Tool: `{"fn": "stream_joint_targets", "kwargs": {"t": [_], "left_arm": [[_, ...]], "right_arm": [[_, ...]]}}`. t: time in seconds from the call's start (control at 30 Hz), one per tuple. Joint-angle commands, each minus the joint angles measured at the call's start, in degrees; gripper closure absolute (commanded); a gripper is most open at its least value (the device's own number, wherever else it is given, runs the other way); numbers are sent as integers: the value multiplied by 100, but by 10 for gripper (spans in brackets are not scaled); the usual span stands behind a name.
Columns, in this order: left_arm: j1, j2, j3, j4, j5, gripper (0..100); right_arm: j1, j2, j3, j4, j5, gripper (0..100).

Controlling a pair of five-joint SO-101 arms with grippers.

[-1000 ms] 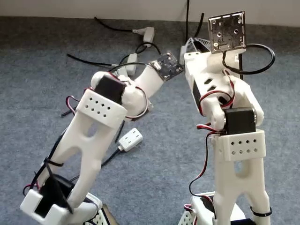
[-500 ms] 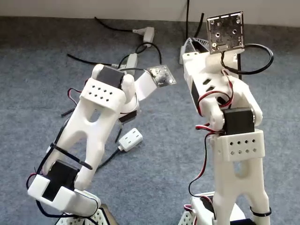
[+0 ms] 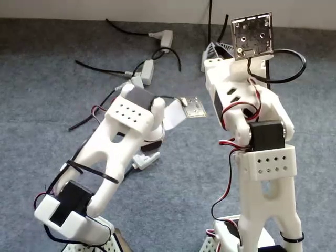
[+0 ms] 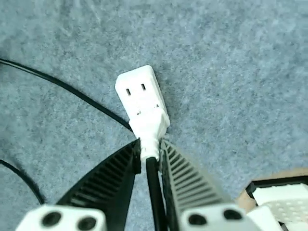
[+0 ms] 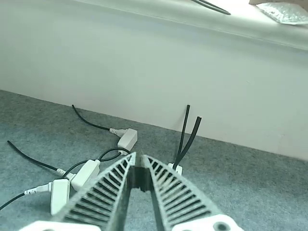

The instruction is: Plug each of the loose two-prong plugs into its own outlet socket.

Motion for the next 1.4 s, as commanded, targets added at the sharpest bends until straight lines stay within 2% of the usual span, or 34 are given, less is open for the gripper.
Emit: {"fn": "stream_joint_targets", "kwargs": {"t": [0.0, 0.2, 0.63, 0.83, 1.37], "left_arm": [[84, -57, 189, -510, 264, 994], [48, -57, 444, -914, 264, 994], [57, -48, 637, -932, 255, 994], [84, -57, 1138, -1451, 255, 994], [92, -57, 1235, -1152, 255, 993]], "right_arm": [[57, -180, -277, -4, -79, 992], [57, -189, -277, -4, -79, 992], [57, -189, -268, -4, -79, 992], [57, -189, -268, -4, -79, 992], [57, -189, -277, -4, -79, 992]]}}
